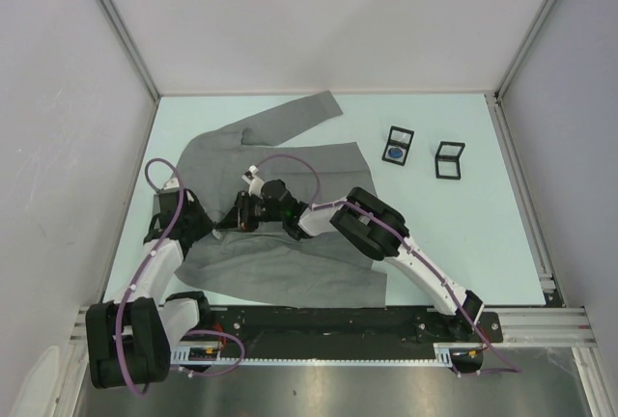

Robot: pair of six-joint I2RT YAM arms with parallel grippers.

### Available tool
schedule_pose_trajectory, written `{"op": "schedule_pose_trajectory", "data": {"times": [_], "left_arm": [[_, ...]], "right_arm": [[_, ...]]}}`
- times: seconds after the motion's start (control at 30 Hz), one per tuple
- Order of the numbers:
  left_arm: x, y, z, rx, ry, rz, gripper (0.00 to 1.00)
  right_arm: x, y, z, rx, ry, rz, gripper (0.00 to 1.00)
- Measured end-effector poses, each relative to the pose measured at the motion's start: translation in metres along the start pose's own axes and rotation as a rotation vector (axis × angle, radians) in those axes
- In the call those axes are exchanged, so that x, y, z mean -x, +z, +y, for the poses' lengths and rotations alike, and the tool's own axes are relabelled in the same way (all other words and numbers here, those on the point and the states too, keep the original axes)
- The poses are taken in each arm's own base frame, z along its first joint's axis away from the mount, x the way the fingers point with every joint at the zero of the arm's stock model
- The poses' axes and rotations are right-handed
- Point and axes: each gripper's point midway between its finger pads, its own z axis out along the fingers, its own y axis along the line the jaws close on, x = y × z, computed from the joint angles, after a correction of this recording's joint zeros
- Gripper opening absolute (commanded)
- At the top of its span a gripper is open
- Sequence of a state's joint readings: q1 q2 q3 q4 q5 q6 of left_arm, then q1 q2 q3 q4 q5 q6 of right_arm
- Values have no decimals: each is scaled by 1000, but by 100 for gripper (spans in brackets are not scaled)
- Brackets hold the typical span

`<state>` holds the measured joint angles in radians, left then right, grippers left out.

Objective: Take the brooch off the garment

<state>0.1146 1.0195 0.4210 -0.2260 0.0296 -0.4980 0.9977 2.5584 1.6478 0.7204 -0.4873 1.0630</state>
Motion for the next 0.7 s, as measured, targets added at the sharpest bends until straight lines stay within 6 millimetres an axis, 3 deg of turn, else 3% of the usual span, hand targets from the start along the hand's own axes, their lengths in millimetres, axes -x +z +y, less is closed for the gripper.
{"op": "schedule_pose_trajectory", "data": {"times": [0.7], "left_arm": [[1, 0, 1, 11, -24, -5, 0]], "right_arm": [[-1, -1, 2, 23, 5, 9, 29]]}}
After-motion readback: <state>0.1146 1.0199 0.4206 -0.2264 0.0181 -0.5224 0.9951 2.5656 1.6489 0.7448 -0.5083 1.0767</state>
